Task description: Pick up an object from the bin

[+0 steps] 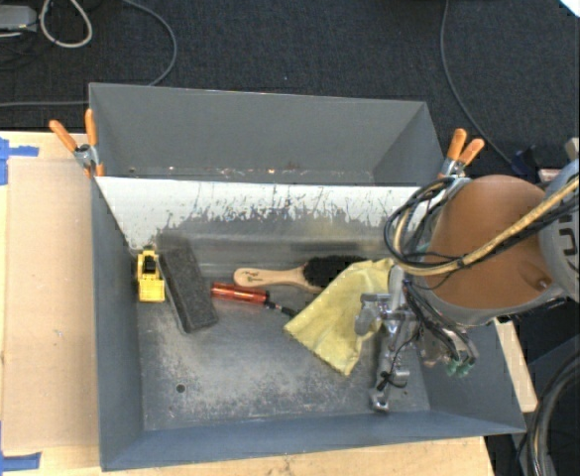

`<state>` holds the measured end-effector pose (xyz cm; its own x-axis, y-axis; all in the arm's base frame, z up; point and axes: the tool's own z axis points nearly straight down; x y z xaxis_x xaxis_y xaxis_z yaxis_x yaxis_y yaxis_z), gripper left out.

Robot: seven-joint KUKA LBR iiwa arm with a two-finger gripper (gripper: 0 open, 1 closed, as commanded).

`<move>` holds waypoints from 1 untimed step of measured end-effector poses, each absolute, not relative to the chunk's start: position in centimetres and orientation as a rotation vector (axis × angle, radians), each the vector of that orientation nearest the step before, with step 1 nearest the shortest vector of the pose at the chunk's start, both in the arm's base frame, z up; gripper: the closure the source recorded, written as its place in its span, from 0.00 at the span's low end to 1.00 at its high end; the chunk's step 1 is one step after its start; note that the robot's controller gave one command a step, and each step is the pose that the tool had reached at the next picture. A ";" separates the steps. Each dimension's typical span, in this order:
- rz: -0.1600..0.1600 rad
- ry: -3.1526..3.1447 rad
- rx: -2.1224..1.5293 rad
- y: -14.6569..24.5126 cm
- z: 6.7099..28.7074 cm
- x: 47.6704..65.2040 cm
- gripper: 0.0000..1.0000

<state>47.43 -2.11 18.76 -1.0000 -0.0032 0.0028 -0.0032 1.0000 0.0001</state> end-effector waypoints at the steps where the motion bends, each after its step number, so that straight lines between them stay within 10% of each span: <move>1: 0.000 -3.135 -0.084 -4.0 16.0 49.5 0.00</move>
Offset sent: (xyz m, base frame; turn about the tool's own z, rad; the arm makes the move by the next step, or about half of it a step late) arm 0.0110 -0.0094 -0.0282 -0.0830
